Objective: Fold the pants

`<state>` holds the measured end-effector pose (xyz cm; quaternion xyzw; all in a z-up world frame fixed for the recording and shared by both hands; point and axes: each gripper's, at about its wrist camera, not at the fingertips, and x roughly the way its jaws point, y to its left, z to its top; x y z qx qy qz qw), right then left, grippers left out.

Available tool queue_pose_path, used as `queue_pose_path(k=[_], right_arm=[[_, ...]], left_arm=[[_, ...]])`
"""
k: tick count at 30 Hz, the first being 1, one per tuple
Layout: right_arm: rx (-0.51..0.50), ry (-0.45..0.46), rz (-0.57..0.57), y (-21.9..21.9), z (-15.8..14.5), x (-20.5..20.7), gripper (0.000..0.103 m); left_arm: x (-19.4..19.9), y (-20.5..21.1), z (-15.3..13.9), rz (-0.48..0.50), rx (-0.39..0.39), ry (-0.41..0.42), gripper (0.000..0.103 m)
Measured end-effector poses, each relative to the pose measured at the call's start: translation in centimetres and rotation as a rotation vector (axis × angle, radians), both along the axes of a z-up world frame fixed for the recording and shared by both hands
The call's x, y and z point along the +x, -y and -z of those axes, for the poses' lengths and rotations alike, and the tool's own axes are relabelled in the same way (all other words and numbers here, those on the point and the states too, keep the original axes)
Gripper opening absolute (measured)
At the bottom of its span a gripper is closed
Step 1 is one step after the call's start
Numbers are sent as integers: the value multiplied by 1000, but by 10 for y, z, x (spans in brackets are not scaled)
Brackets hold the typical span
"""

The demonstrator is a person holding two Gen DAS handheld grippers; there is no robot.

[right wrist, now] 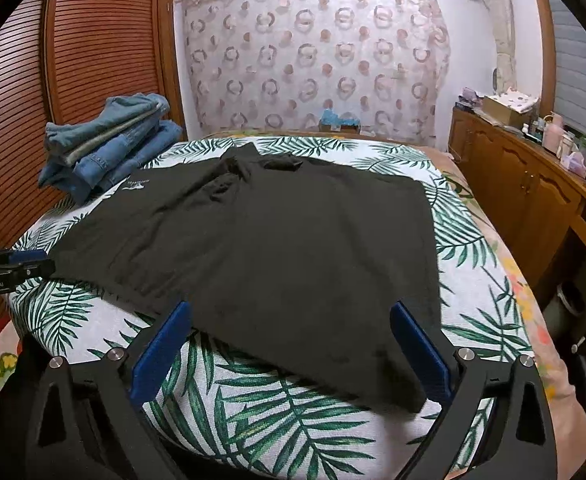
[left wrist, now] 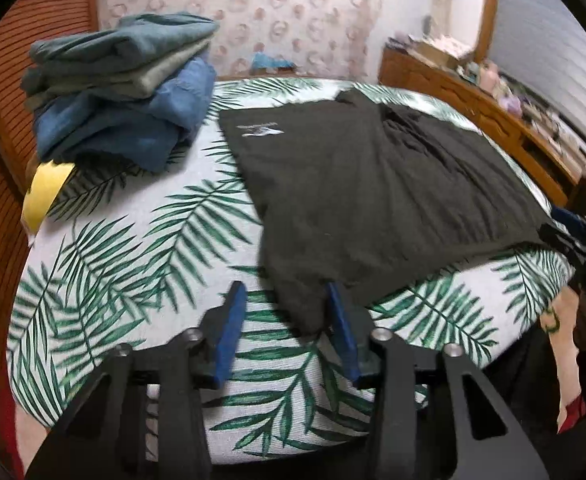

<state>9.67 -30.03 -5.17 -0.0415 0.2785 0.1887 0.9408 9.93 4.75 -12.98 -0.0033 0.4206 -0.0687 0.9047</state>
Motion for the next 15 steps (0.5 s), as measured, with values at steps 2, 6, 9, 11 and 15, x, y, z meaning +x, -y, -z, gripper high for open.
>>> queue_pose_path(k=[2,6,9,11,15], right_arm=[[2,-18,-9,2,0,2,97],[-6,-18,-31,6,-4,-1,96],[-11,-18,-59,9,-6,-1,90],[-12,-20,-60,12,-6,1,89],[-6,-25,-61,17,-7,5,83]], left_arm=[[5,4,-3,37,-12,-26,18],[9,8,-6,65,12,-29,6],[6,9,-14,85,0,-10,5],[4,11,-24,97,-14,8,5],[2,20,-46,131,-43,50,5]])
